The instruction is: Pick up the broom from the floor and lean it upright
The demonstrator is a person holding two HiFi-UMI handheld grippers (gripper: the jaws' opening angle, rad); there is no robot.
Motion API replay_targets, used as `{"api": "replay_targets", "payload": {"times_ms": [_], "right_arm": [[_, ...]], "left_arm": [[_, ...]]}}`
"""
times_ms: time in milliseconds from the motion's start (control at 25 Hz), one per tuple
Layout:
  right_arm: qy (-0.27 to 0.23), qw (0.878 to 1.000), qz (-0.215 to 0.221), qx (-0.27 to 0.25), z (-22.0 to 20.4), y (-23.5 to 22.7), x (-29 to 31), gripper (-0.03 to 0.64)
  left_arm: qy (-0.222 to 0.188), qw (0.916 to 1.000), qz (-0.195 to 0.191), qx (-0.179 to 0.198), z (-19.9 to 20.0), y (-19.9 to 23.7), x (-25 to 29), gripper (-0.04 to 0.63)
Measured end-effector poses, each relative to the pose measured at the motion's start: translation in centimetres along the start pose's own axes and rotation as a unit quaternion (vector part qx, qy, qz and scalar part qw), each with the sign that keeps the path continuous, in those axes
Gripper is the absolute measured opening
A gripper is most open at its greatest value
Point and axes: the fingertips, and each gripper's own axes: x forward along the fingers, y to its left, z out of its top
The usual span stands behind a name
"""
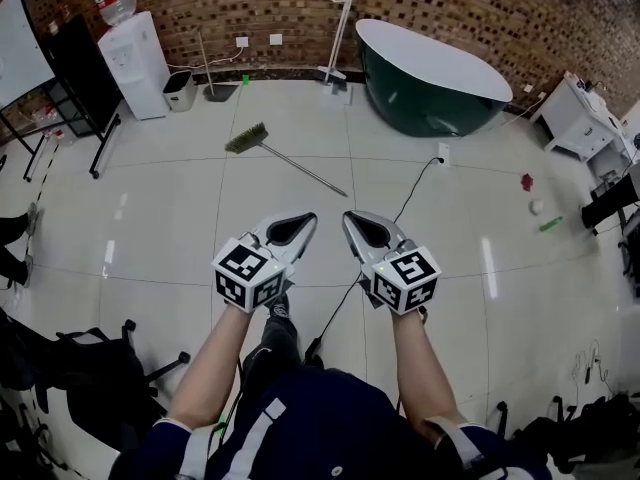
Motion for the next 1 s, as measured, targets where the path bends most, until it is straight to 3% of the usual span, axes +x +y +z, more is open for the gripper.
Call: {"api": "replay_targets", "payload": {"times_ms": [600, 1000], "right_arm": [[0.045, 0.995, -0.088, 0.021, 3.3, -9.7, 16.0, 0.002], [0.066, 0.989, -0.117, 0.069, -1.0, -16.9, 20.8, 0.002]], "left_arm": [[0.033, 0.9956, -0.086, -0.016, 2.2, 18.4, 8.8, 0.000], [0.076, 0.9908, -0.106, -0.036, -1.8, 24.7, 16.1, 0.000]]}}
